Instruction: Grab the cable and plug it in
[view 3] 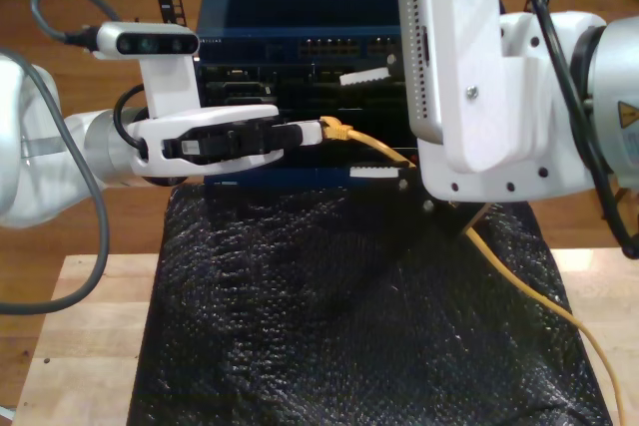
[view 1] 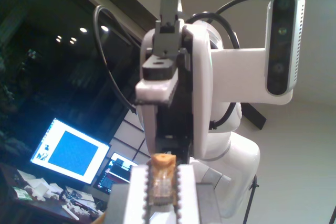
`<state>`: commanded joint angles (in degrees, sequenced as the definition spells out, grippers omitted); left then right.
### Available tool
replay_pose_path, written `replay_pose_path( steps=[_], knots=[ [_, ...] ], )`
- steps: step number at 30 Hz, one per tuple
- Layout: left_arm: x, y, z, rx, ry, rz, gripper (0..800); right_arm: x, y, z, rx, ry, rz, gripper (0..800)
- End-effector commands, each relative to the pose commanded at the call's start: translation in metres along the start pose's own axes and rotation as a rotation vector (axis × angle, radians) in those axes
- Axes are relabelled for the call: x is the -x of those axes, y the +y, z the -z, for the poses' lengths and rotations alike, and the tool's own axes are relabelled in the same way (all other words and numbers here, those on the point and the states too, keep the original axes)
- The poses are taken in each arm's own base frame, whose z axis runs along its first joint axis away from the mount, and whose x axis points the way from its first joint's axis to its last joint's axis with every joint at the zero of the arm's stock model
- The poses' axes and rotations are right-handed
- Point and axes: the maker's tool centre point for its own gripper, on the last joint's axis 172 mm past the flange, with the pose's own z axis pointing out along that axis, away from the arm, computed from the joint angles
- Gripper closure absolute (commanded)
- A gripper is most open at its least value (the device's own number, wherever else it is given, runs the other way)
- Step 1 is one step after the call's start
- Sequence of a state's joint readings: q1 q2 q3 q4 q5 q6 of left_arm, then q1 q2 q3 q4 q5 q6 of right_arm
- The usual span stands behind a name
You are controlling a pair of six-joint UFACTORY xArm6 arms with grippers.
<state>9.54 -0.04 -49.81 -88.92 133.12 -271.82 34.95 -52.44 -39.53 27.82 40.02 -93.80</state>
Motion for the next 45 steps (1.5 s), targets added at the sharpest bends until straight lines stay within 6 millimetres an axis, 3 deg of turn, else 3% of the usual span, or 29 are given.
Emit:
replay_pose_path(
  steps=[14,26,45],
  knots=[
    [0.001,0.000,-0.001,0.005,-0.001,0.004,791,-0.001,0.003,0.000,0.012,0.004,0.000,456],
    [0.001,0.002,-0.001,0.016,0.000,0.044,791,-0.011,-0.002,-0.002,0.000,0.022,0.013,500],
    [0.001,0.008,-0.003,0.042,-0.002,0.085,780,-0.009,-0.002,-0.004,0.004,0.019,0.011,538]
  ],
)
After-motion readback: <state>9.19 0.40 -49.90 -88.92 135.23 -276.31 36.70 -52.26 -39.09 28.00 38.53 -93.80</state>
